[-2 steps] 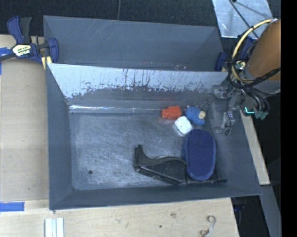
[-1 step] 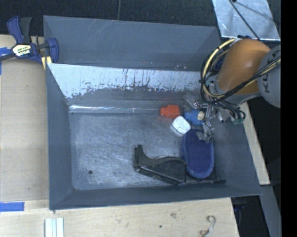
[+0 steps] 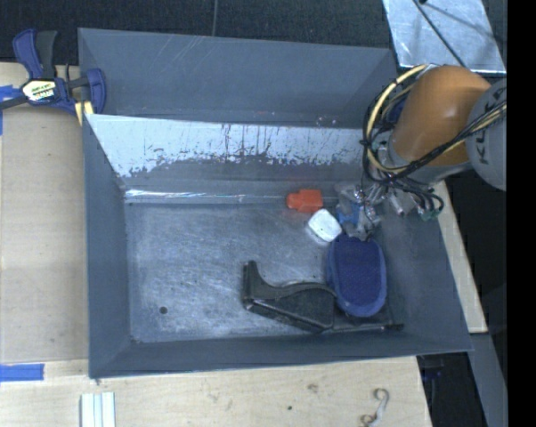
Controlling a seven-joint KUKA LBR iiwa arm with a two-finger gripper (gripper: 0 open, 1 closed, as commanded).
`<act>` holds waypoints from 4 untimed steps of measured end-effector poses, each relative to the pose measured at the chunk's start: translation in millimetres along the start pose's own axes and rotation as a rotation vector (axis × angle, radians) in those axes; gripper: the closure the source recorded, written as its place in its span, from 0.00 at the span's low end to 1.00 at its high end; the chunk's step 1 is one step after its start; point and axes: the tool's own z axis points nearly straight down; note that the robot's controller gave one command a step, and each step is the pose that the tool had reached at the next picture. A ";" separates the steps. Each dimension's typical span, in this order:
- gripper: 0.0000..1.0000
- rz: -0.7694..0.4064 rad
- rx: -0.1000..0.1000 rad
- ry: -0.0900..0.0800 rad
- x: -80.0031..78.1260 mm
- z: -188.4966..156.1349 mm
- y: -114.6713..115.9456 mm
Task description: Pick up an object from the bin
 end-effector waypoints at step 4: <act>0.00 0.540 -0.001 0.016 6.7 -12.8 42.4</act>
Offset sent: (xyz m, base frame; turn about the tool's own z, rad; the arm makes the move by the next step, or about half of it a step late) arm -0.0093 0.0048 0.1285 -0.0139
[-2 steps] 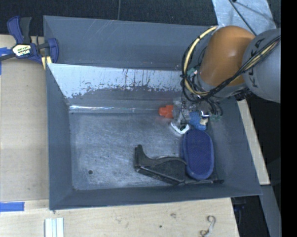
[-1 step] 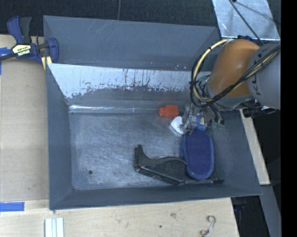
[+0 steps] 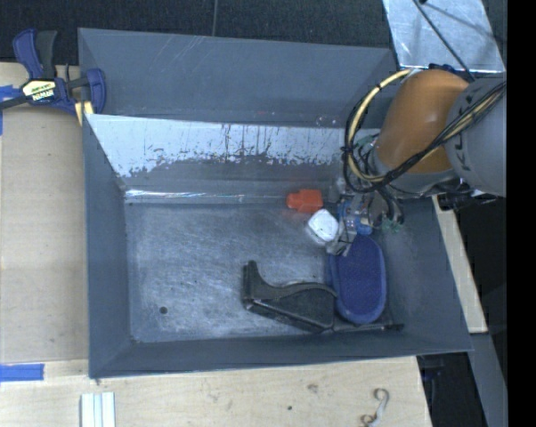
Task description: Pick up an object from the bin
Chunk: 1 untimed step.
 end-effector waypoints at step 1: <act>0.00 -0.184 0.002 0.000 42.6 -17.8 -56.8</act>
Offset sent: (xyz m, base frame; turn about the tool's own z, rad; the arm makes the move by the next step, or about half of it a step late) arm -0.0529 -0.0438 0.0170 -0.1884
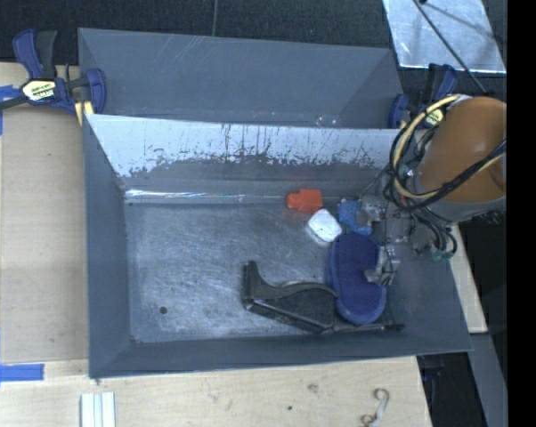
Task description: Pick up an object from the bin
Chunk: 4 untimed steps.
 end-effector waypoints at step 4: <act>0.00 -0.639 -0.010 -0.011 55.2 41.1 -7.5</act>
Offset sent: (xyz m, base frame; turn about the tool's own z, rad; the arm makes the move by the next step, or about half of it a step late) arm -0.0342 0.0693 -0.0428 -0.4540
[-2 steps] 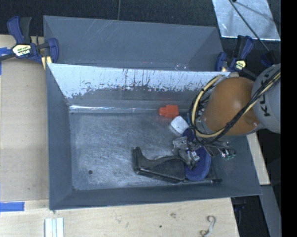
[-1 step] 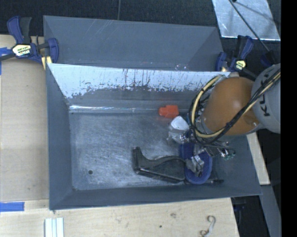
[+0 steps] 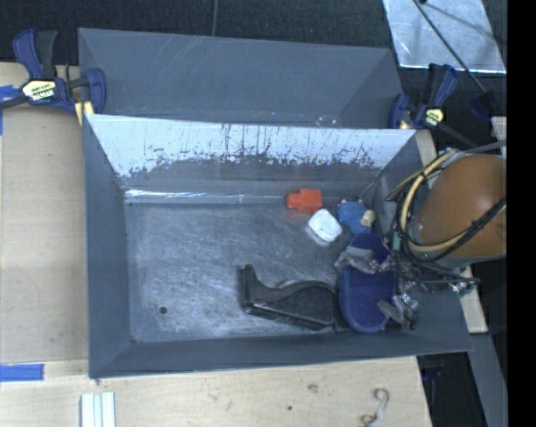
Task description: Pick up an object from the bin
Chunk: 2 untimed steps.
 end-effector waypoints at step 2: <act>1.00 0.074 0.000 0.002 -34.6 -8.5 -20.6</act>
Offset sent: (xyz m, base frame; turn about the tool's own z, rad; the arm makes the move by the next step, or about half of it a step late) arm 0.0371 -0.0027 0.0061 0.0769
